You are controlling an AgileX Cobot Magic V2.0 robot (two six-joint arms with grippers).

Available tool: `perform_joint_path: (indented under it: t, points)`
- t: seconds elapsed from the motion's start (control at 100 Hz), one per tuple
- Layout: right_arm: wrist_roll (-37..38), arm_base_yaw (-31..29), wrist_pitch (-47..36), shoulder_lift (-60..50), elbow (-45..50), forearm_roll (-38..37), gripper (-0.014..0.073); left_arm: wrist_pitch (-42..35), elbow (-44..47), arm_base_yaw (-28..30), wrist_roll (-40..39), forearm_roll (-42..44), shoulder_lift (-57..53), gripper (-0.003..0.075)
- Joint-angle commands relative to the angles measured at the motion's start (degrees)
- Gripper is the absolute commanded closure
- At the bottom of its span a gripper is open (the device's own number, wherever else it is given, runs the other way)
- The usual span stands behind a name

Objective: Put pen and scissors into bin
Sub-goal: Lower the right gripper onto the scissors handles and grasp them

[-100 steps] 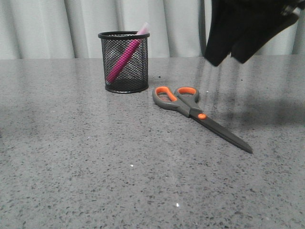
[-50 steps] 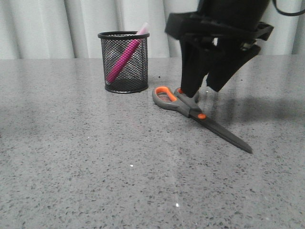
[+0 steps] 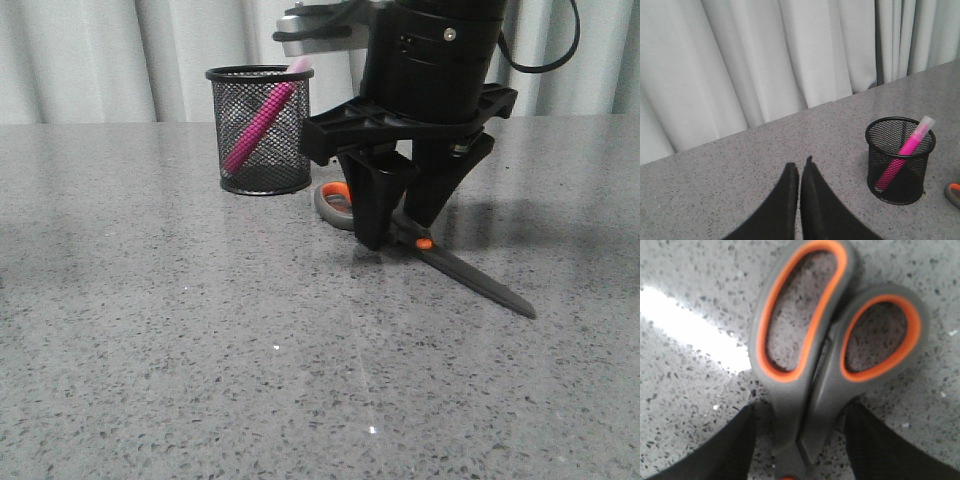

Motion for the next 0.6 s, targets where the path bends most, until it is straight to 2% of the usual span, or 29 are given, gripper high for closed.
perform_joint_path:
  t: [0.0, 0.19, 0.36, 0.59]
  points:
    - [0.4, 0.1, -1.5, -1.3, -1.5, -1.4, 0.0234, -2.0, -1.6, 0.2, -0.8, -2.2, -0.6, 0.0739]
    - [0.4, 0.1, -2.2, -0.5, -1.5, -1.4, 0.0254, -2.0, -1.6, 0.2, -0.8, -2.2, -0.6, 0.0739]
    - [0.4, 0.1, -2.2, -0.3, -1.5, -1.4, 0.0435, -2.0, -1.6, 0.2, -0.8, -2.2, -0.6, 0.0739]
    - [0.3, 0.1, -0.8, -0.3, -1.5, -1.4, 0.0629, -2.0, -1.6, 0.2, -0.8, -2.1, -0.6, 0.0739]
